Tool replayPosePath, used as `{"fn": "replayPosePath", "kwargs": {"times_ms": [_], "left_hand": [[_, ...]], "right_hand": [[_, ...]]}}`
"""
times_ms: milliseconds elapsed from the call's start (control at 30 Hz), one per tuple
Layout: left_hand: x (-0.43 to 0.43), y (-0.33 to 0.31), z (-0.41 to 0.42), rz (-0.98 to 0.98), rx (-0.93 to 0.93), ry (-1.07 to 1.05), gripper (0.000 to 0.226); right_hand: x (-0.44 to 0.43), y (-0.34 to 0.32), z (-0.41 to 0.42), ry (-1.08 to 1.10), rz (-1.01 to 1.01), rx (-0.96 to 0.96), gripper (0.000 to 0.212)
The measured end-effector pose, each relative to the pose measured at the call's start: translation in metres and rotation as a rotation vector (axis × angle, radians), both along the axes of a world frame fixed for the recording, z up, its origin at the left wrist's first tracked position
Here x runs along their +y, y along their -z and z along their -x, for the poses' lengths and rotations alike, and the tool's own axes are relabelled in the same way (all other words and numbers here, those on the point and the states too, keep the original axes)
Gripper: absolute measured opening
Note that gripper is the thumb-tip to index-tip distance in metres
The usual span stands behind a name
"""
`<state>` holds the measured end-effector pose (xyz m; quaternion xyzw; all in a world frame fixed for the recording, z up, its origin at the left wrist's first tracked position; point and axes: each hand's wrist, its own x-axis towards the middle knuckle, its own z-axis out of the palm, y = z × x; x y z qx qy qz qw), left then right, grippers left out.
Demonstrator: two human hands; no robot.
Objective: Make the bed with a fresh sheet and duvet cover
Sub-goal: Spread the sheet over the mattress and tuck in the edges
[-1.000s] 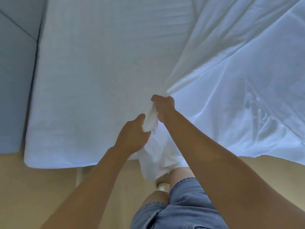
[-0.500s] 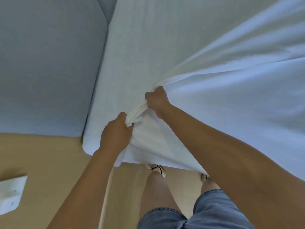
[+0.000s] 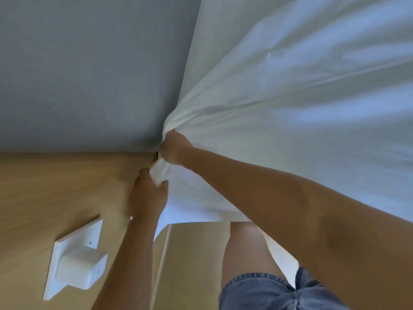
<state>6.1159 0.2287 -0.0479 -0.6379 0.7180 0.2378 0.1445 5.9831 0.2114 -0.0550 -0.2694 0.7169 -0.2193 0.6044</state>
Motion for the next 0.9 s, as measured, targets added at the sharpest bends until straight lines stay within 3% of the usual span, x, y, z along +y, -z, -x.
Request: {"fn": "replayPosePath", "kwargs": {"times_ms": [67,200,300,367,433,567,733,900], "left_hand": [[-0.003,0.012,0.024,-0.003,0.131,0.032,0.040],[-0.011,0.021,0.051,0.069,0.356,-0.014,0.019],[-0.020,0.022,0.041,0.222,0.261,-0.053,0.021],[-0.023,0.029,0.023,0.208,0.067,-0.068,0.027],[-0.022,0.043,0.004,0.069,-0.119,-0.156,0.033],[-0.010,0.052,0.000,-0.131,-0.167,-0.216,0.050],[0.033,0.042,0.046,-0.250,0.032,0.169,0.056],[0.113,0.034,0.099,-0.620,-0.106,0.599,0.048]], "right_hand": [[0.002,0.007,0.014,0.102,0.049,-0.013,0.016],[0.002,0.025,0.044,0.642,0.033,-0.278,0.037],[-0.005,0.040,0.063,0.887,0.025,-0.484,0.062],[-0.009,0.045,0.064,0.826,0.014,-0.472,0.069],[-0.004,0.051,0.054,0.672,-0.024,-0.389,0.068],[0.050,0.053,0.031,0.313,-0.076,-0.178,0.059],[0.172,0.040,0.045,0.227,-0.209,-0.046,0.034],[0.325,0.015,0.096,0.430,-0.335,0.051,0.021]]}}
